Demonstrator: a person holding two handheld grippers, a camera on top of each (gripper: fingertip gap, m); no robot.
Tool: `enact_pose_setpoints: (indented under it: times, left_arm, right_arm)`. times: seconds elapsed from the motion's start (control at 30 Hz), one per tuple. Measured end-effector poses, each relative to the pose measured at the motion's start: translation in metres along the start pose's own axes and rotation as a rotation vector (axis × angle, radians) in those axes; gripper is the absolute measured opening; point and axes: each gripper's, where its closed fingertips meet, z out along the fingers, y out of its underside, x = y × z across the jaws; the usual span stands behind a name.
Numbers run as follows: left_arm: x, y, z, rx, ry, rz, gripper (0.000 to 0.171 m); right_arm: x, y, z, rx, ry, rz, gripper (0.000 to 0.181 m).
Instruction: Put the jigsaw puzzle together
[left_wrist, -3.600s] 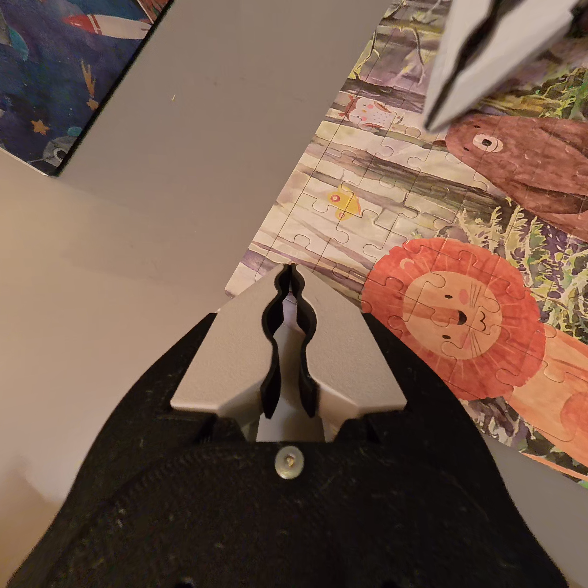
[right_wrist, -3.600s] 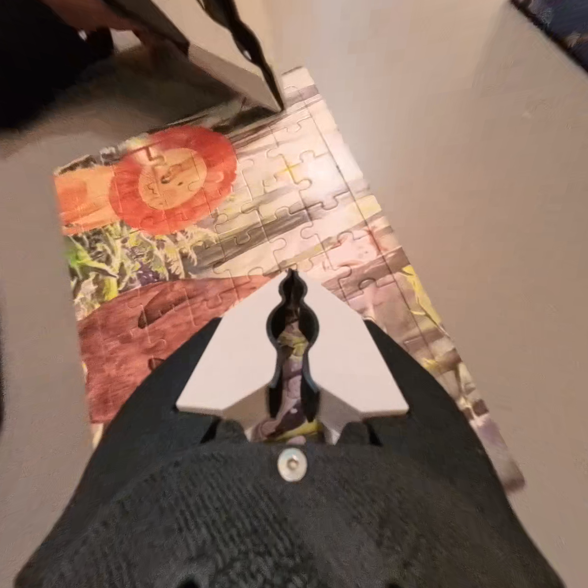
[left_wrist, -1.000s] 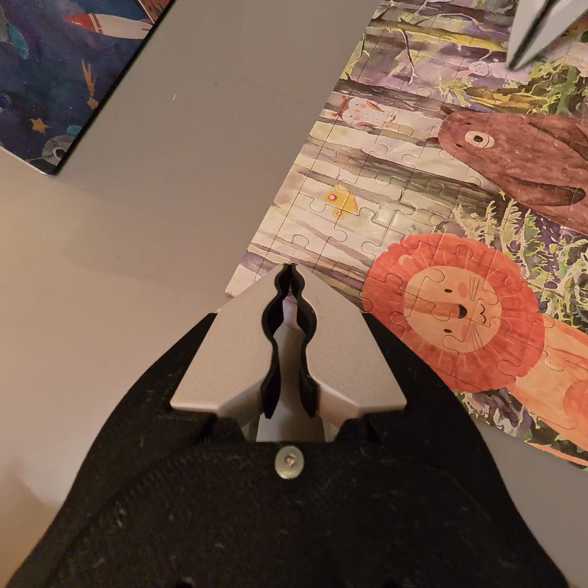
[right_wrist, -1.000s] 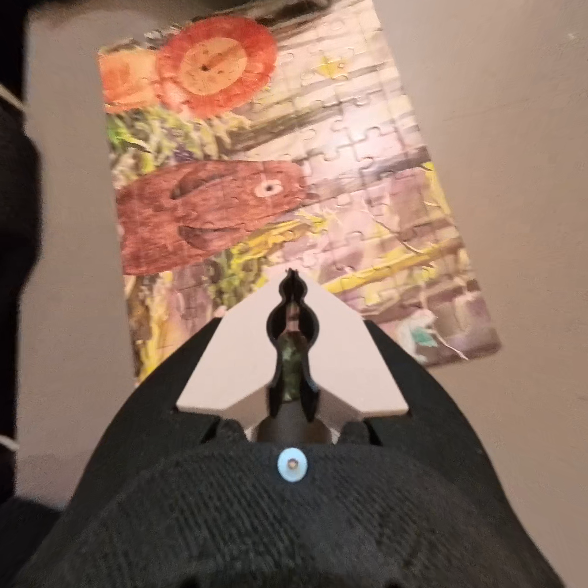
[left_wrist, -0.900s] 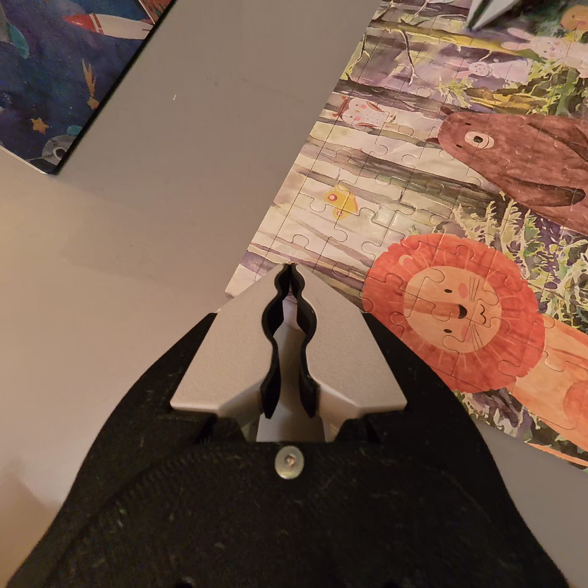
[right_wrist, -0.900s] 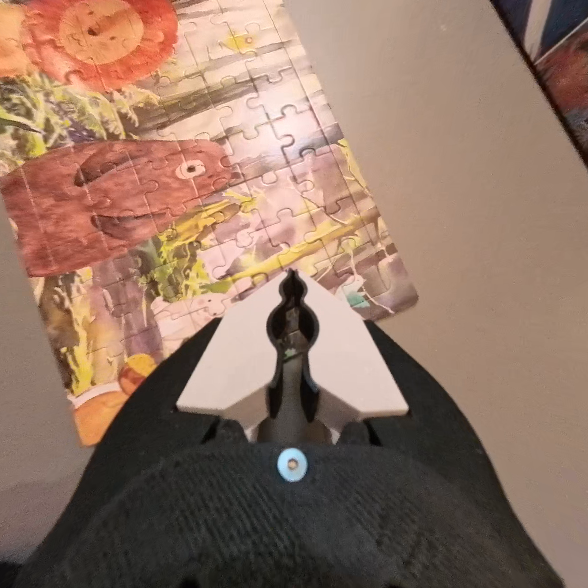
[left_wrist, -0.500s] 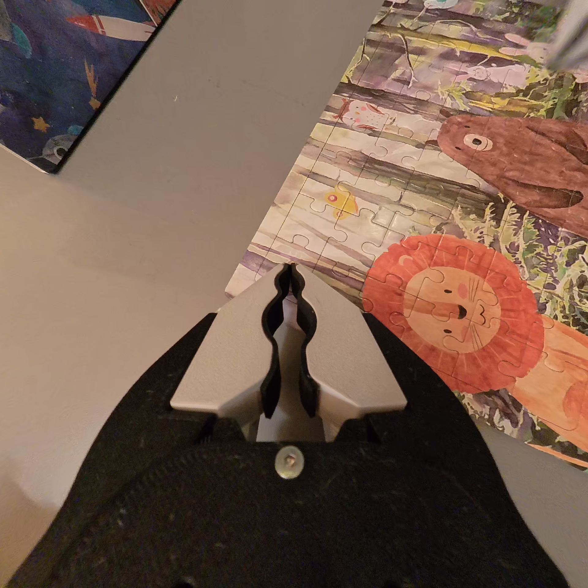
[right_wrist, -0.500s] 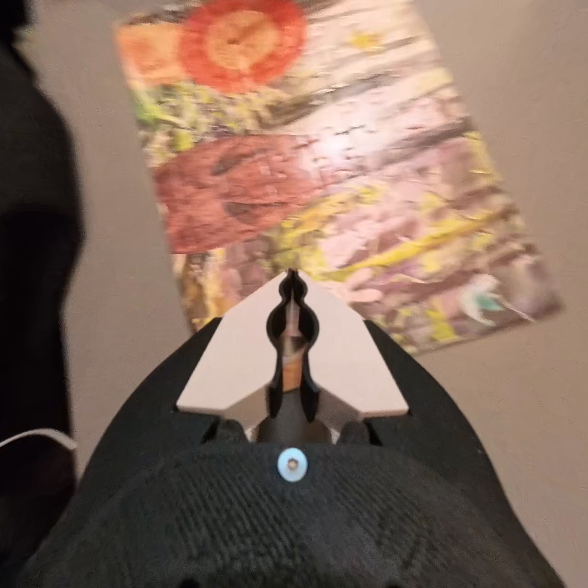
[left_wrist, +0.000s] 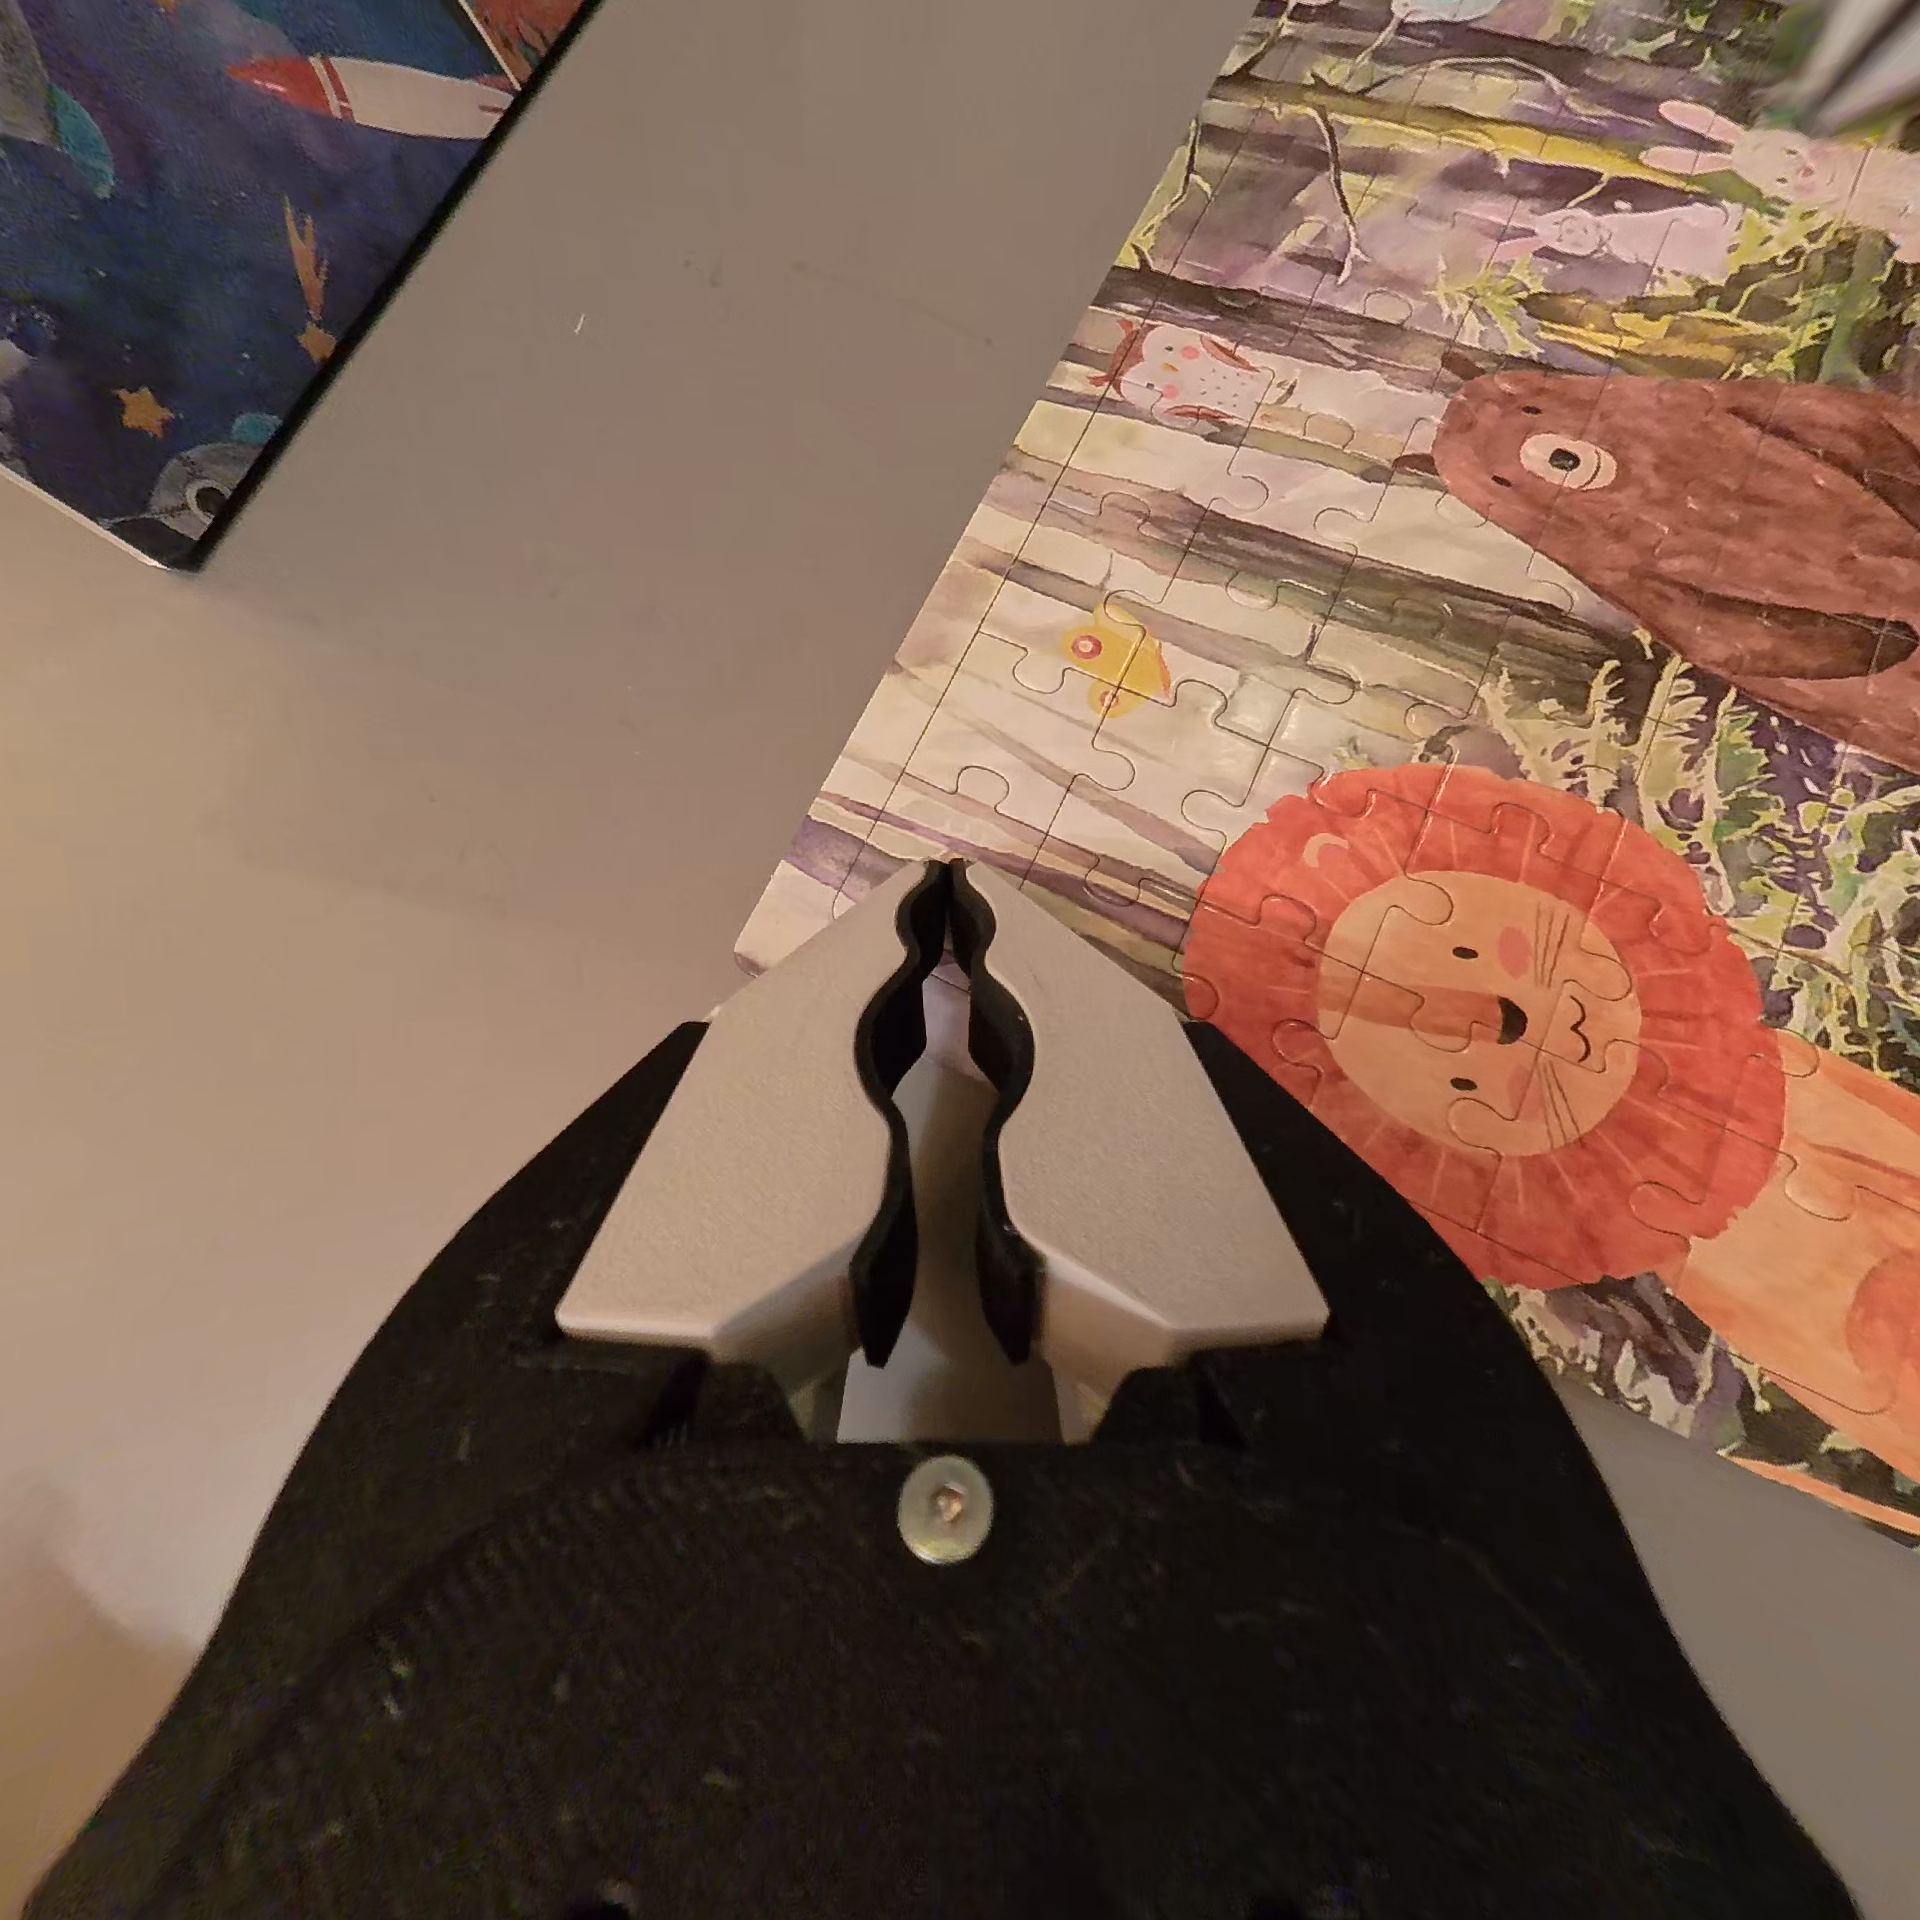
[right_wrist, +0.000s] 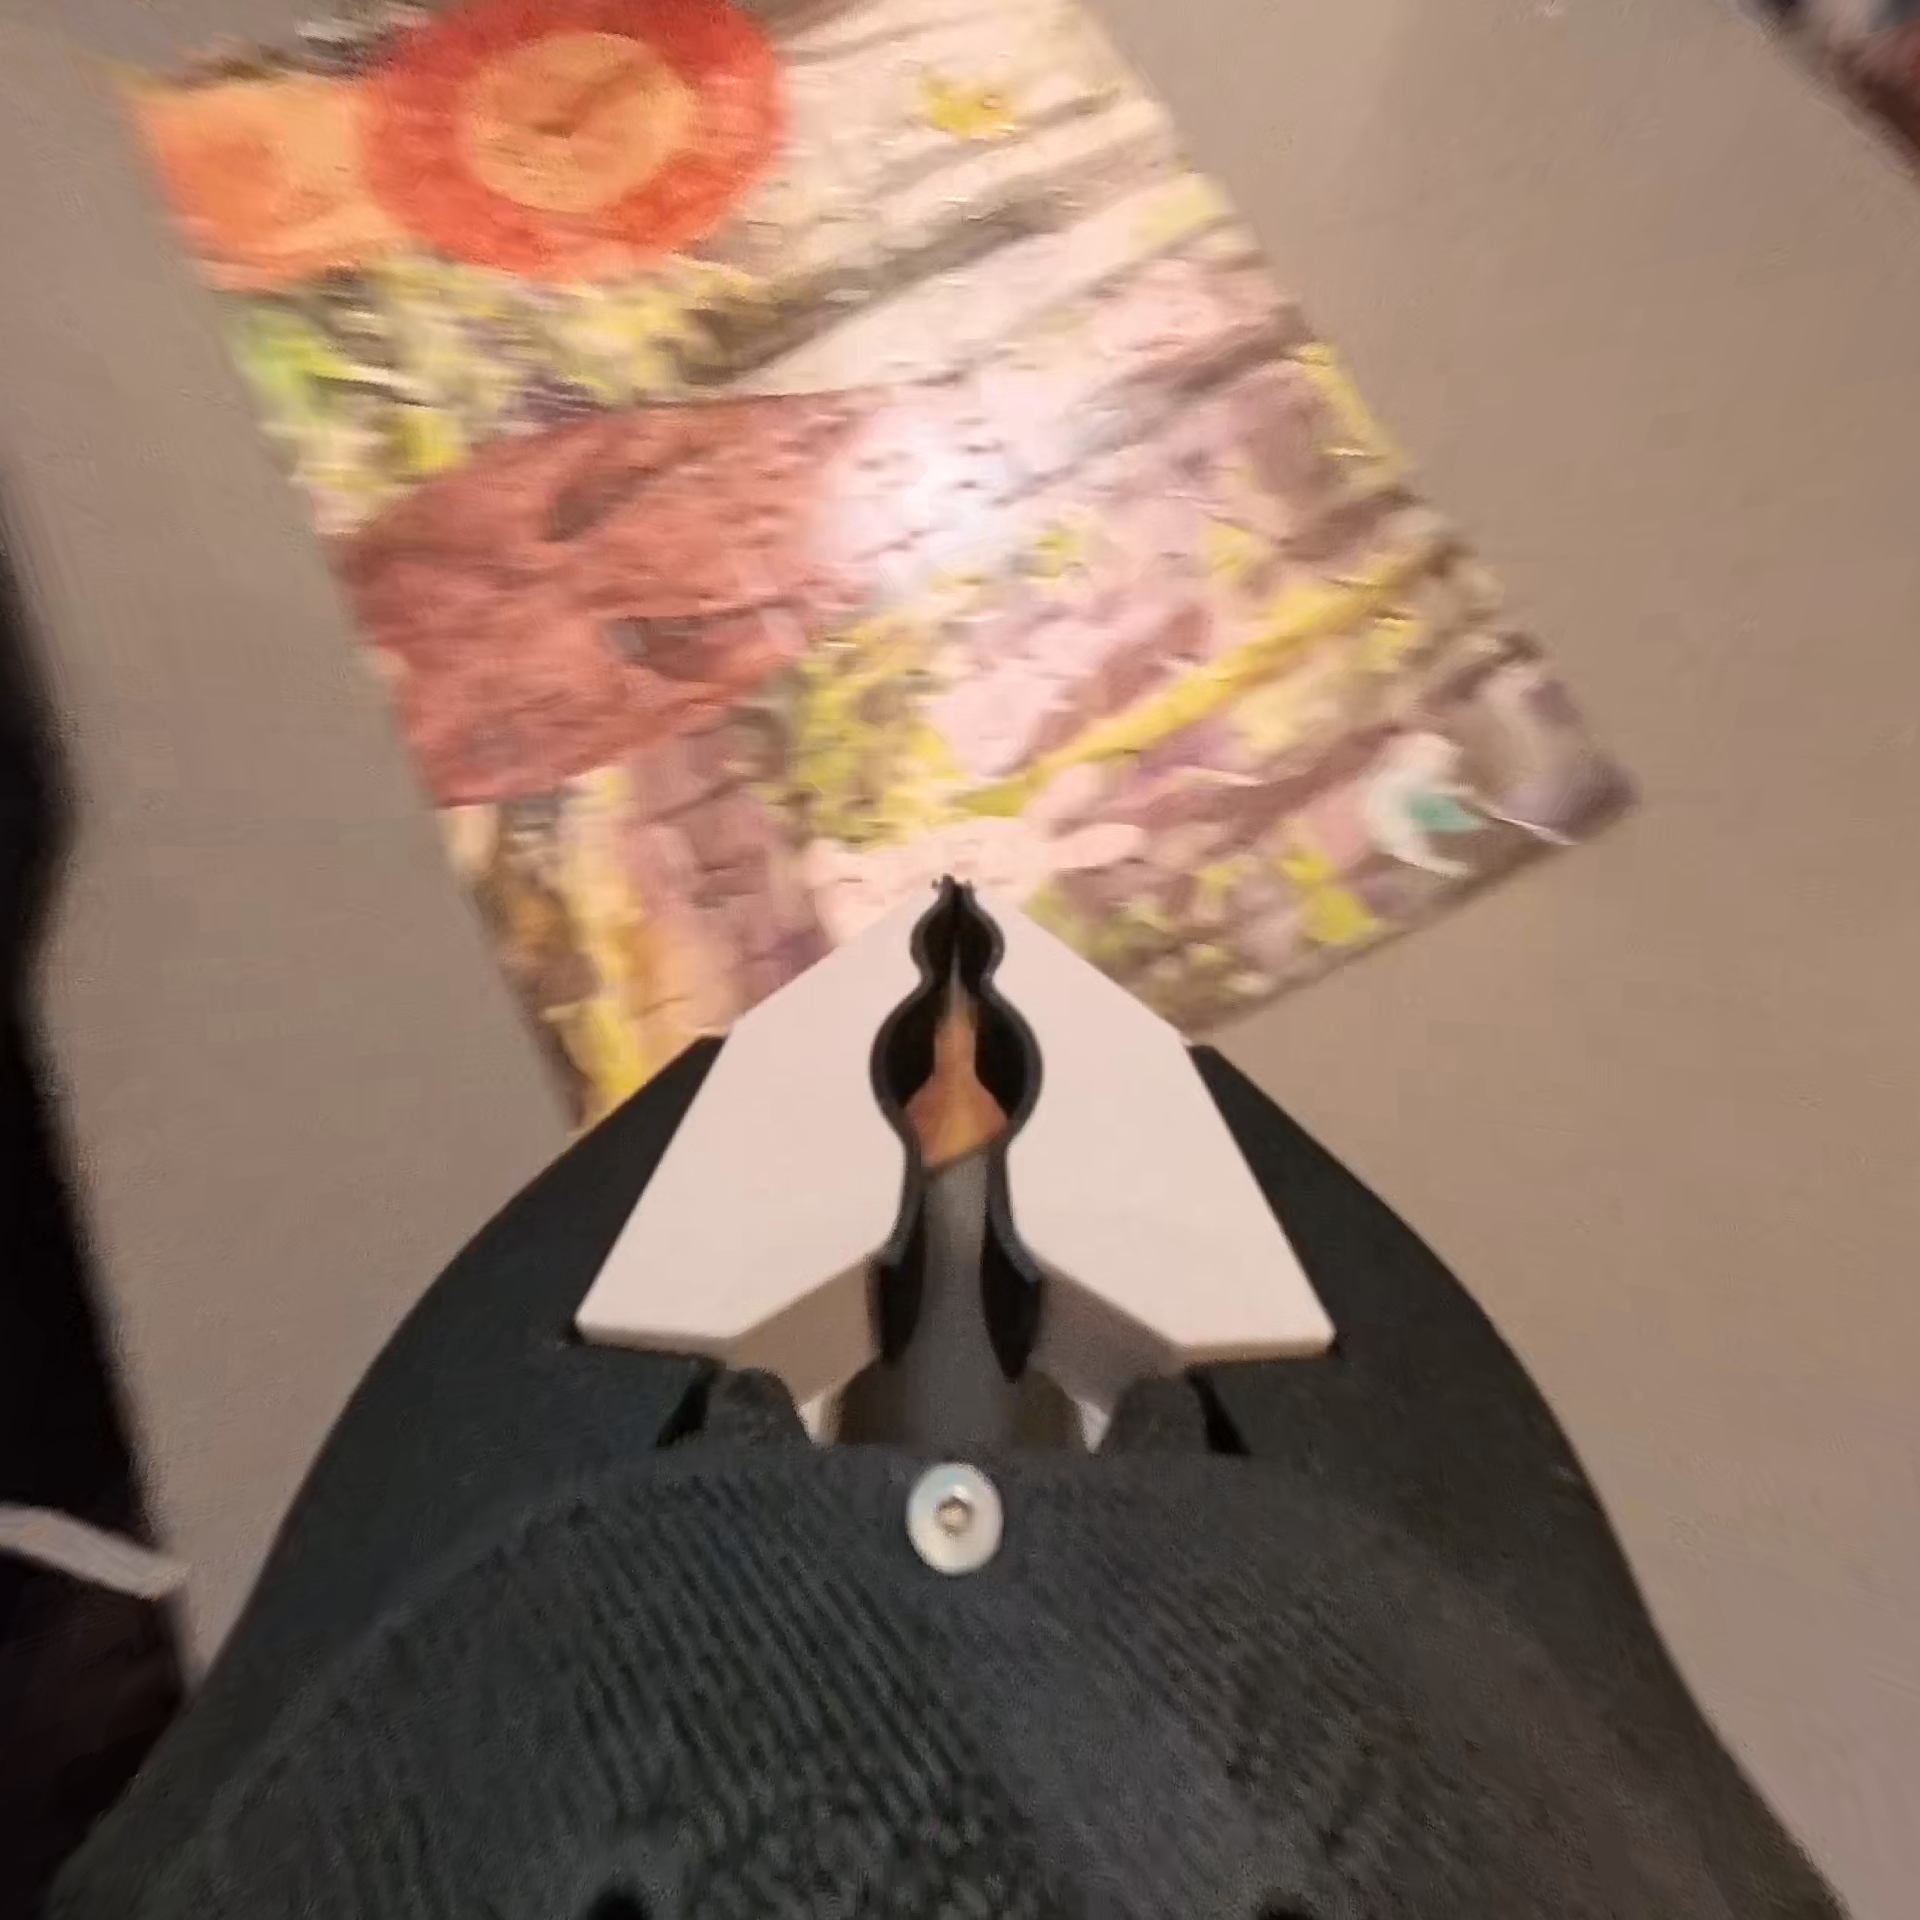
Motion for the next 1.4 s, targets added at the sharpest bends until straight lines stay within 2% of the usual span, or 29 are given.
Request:
enact_pose_setpoints:
  times: [0.03,0.07,0.1,0.2,0.23,0.3,0.33,0.37,0.43,0.47,0.57,0.6,0.67,0.7,0.8,0.93,0.97,1.03,1.07,1.23,1.3,1.4]
  left_arm:
    - [0.000,0.000,0.000,0.000,0.000,0.000,0.000]
    - [0.000,0.000,0.000,0.000,0.000,-0.001,0.000]
    - [0.000,0.000,0.000,0.000,0.001,-0.001,0.000]
    - [0.000,0.000,0.000,0.000,0.000,-0.001,0.000]
    - [0.000,0.000,0.000,0.000,-0.001,-0.001,0.000]
    - [0.000,0.000,0.000,0.000,0.000,-0.002,0.000]
    - [0.000,0.000,0.000,0.000,0.001,-0.002,0.000]
    - [0.000,0.000,0.000,0.000,0.002,-0.004,0.000]
    - [0.000,0.000,0.000,0.000,0.001,-0.004,0.000]
    - [0.000,0.000,0.001,0.000,0.000,-0.004,0.000]
    - [0.000,0.000,0.001,0.000,0.003,-0.007,0.000]
    - [0.000,0.000,0.001,0.000,0.005,-0.009,0.000]
    - [-0.001,0.000,0.001,0.000,0.003,-0.007,0.000]
    - [-0.001,0.000,0.001,0.000,0.002,-0.006,0.000]
    - [-0.001,0.000,0.001,0.000,0.004,-0.009,0.000]
    - [-0.001,0.000,0.001,0.000,0.000,-0.005,0.000]
    - [-0.001,0.000,0.001,0.000,0.000,-0.005,0.000]
    - [-0.001,0.000,0.001,0.000,0.001,-0.006,0.000]
    - [-0.001,0.000,0.001,0.000,0.002,-0.007,0.000]
    - [-0.001,0.000,0.001,0.000,0.001,-0.006,0.000]
    - [-0.001,0.000,0.001,0.000,0.002,-0.008,0.000]
    - [-0.001,0.000,0.001,0.000,0.004,-0.011,0.000]
  right_arm:
    - [-0.025,-0.001,0.001,0.004,-0.136,0.001,0.000]
    - [-0.040,-0.001,0.002,0.001,-0.203,-0.005,0.000]
    - [-0.039,-0.001,0.002,-0.003,-0.176,-0.030,0.000]
    - [-0.004,0.006,-0.005,-0.017,0.087,-0.079,0.000]
    - [-0.013,0.007,-0.005,-0.009,0.043,-0.085,0.000]
    - [-0.054,0.006,-0.004,0.011,-0.199,-0.055,0.000]
    - [-0.059,0.006,-0.003,0.012,-0.225,-0.040,0.000]
    - [-0.048,0.007,-0.003,0.010,-0.167,-0.044,0.000]
    - [-0.009,0.011,-0.009,0.013,0.063,-0.044,0.000]
    - [-0.007,0.012,-0.010,0.021,0.066,-0.039,0.000]
    - [-0.055,0.004,-0.002,0.040,-0.200,-0.013,0.000]
    - [-0.053,0.002,0.001,0.034,-0.163,-0.044,0.000]
    - [-0.020,-0.001,0.002,0.023,0.068,-0.094,0.000]
    - [-0.017,-0.002,0.003,0.025,0.089,-0.107,0.000]
    - [-0.060,-0.009,0.011,0.069,-0.191,-0.080,0.000]
    - [-0.015,-0.006,0.007,0.065,0.040,-0.067,0.000]
    - [-0.018,-0.006,0.006,0.069,0.012,-0.057,0.000]
    - [-0.049,-0.008,0.009,0.079,-0.168,-0.034,0.000]
    - [-0.058,-0.008,0.009,0.067,-0.207,-0.036,0.000]
    - [-0.042,0.001,0.000,0.055,-0.161,-0.028,0.000]
    - [-0.047,0.001,0.000,0.058,-0.208,-0.003,0.000]
    - [-0.063,-0.010,0.011,0.054,-0.230,-0.067,0.000]
